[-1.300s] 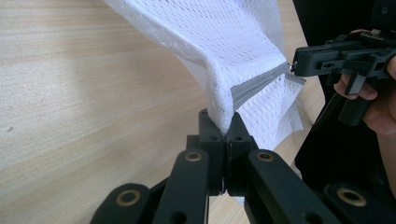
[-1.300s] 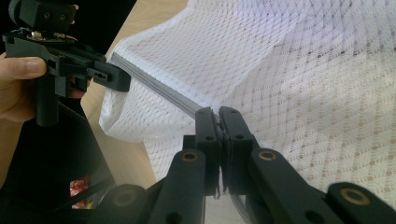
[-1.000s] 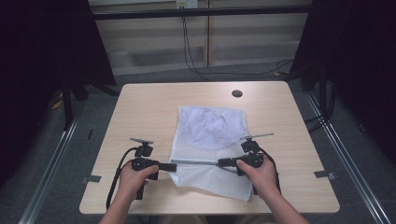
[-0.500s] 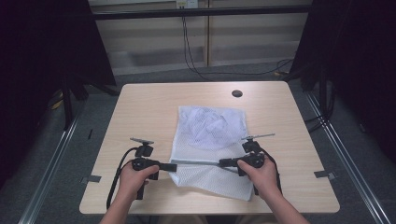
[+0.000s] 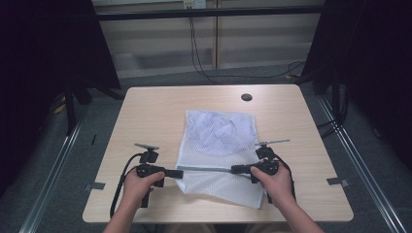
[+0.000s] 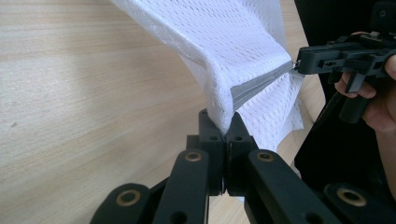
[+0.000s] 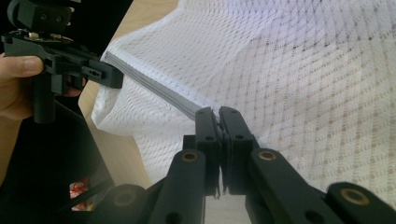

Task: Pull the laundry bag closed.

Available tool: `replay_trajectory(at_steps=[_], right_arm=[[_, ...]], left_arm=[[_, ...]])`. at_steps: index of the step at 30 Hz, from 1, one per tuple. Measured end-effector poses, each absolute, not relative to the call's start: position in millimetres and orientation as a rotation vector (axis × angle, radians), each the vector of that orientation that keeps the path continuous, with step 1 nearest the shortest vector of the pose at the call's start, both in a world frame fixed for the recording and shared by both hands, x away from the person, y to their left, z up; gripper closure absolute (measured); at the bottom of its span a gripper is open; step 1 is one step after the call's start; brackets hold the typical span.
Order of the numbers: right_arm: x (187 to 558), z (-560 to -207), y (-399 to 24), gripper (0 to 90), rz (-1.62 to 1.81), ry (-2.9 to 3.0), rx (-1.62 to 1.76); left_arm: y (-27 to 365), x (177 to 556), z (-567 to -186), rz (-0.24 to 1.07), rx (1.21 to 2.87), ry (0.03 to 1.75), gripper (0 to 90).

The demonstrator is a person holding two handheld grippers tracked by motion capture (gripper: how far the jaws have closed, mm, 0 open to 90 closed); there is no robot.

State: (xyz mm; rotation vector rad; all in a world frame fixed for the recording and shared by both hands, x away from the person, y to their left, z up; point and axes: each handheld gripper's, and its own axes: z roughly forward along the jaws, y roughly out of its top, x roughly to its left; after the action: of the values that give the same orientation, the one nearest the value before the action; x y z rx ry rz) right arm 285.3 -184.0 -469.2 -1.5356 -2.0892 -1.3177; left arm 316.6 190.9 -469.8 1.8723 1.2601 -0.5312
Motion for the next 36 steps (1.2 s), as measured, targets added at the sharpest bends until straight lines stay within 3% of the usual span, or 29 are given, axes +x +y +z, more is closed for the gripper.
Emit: replay_trajectory(at_steps=[36], right_arm=[[280.9, -472.4, -204.7, 86.8, -1.320, -2.079, -1.561]], left_arm=[[191.9, 316.5, -469.8, -0.538, 1.861, 1.271, 89.0]])
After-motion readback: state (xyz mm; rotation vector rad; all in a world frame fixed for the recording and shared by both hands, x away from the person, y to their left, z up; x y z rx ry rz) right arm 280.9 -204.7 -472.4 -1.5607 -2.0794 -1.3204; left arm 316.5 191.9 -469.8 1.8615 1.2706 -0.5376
